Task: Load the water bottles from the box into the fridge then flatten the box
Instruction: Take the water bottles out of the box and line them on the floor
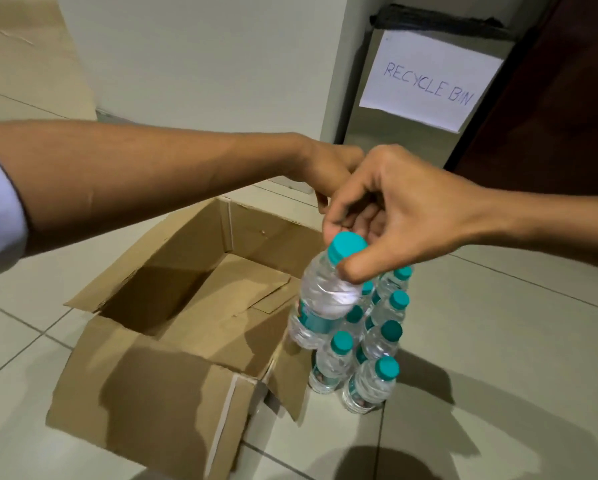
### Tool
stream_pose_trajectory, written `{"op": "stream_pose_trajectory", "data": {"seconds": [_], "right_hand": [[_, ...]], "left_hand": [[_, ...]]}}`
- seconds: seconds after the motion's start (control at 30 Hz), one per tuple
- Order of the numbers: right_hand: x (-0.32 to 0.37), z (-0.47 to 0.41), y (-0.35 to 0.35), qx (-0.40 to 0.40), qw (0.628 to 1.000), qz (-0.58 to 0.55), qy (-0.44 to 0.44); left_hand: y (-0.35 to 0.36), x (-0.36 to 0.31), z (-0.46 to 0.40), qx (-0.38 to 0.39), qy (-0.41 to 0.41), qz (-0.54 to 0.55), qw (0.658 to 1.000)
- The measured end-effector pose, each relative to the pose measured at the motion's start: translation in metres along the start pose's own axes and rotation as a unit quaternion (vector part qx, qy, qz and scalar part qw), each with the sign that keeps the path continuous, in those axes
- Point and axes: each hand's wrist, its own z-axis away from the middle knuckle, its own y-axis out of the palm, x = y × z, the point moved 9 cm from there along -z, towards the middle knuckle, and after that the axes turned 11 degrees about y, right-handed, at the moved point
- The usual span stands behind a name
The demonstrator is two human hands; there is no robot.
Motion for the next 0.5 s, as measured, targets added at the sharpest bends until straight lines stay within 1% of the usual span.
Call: {"op": "stream_pose_trajectory", "data": {"seconds": [0.13, 0.23, 0.33, 0.4, 0.5], "right_hand": [[-0.013, 0.033, 0.025, 0.088, 0.996, -0.005, 0.023], [-0.029, 0.051, 0.063, 0.145, 0.988, 0.042, 0.019], [-0.044, 0.063, 0.095, 0.164, 0.982, 0.099, 0.002], [-0.054, 0.066, 0.112, 0.163, 0.976, 0.142, -0.014], [-0.070, 0.063, 0.127, 0.164, 0.971, 0.173, -0.009]], "left_hand": [[0.017, -0.008, -0.028, -0.006, -0.017, 0.043, 0.999], [0.031, -0.029, -0.045, 0.029, 0.002, 0.056, 0.998], [0.036, -0.049, -0.057, 0.042, 0.026, 0.070, 0.996], [0.038, -0.053, -0.062, 0.049, 0.031, 0.074, 0.996], [0.039, -0.051, -0.068, 0.041, 0.039, 0.063, 0.996]]}}
